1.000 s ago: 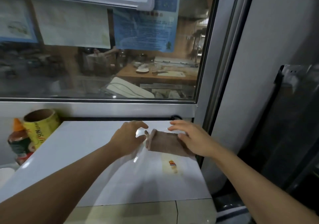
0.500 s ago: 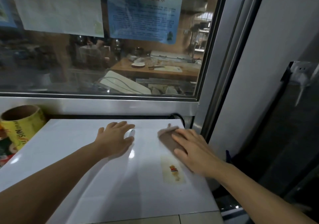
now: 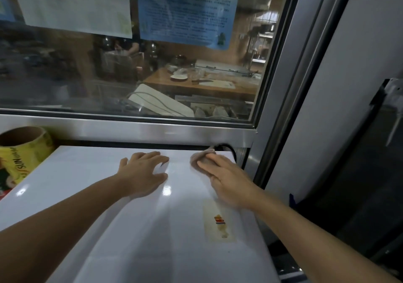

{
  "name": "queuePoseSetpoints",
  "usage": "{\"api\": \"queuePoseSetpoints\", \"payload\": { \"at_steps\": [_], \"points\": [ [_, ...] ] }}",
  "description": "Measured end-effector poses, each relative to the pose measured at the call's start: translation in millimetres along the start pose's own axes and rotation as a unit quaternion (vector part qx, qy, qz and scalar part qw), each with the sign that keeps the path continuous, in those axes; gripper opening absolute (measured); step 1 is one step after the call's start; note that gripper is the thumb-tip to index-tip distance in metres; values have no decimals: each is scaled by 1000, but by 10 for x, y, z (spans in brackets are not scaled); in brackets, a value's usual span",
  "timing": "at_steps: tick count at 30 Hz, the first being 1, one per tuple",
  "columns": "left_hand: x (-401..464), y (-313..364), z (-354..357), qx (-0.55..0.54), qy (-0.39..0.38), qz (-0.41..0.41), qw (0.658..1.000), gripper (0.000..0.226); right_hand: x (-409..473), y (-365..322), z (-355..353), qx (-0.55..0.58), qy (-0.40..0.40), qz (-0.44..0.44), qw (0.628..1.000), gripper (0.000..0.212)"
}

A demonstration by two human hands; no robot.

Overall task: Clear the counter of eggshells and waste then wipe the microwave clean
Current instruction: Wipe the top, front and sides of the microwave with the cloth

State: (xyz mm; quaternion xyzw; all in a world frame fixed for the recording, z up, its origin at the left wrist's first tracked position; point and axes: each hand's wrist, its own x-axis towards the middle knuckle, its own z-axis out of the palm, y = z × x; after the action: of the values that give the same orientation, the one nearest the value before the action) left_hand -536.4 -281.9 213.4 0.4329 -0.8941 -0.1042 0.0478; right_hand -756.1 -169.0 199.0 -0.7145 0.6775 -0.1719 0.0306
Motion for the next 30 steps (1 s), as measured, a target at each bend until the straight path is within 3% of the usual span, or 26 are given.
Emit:
{"api": "queuePoseSetpoints", "payload": {
  "at_steps": [2, 6, 8, 13, 17, 20, 22, 26, 30],
  "points": [
    [-26, -63, -53, 0, 20, -11, 1000, 50, -16, 110, -83, -1, -9, -14, 1000, 51],
    [-161, -353, -170, 14, 29, -76, 997, 48, 182, 338, -181, -28, 20, 80, 996, 44],
    [-271, -493, -192, 37, 17, -104, 994, 49, 279, 282, -92, -15, 29, 76, 997, 42],
    [-419, -592, -153, 58, 19, -118, 991, 51, 469, 157, 1, -63, 10, 28, 998, 47],
    [-439, -597, -117, 52, 25, -120, 991, 51, 736, -287, 166, -38, -30, -32, 998, 51],
    [-446, -619, -119, 34, 18, -117, 992, 52, 782, -622, 221, -39, -9, -56, 998, 49],
    [-459, -644, -160, 31, 12, -112, 993, 53, 661, -769, 198, -21, -2, -96, 995, 49],
    [-639, -880, -251, 23, 47, -112, 992, 47, 201, -887, 173, 52, -67, -214, 973, 49],
    [-922, -1312, -291, 41, 83, -119, 989, 44, 430, -531, 74, -22, -57, -95, 994, 54]
  ]
}}
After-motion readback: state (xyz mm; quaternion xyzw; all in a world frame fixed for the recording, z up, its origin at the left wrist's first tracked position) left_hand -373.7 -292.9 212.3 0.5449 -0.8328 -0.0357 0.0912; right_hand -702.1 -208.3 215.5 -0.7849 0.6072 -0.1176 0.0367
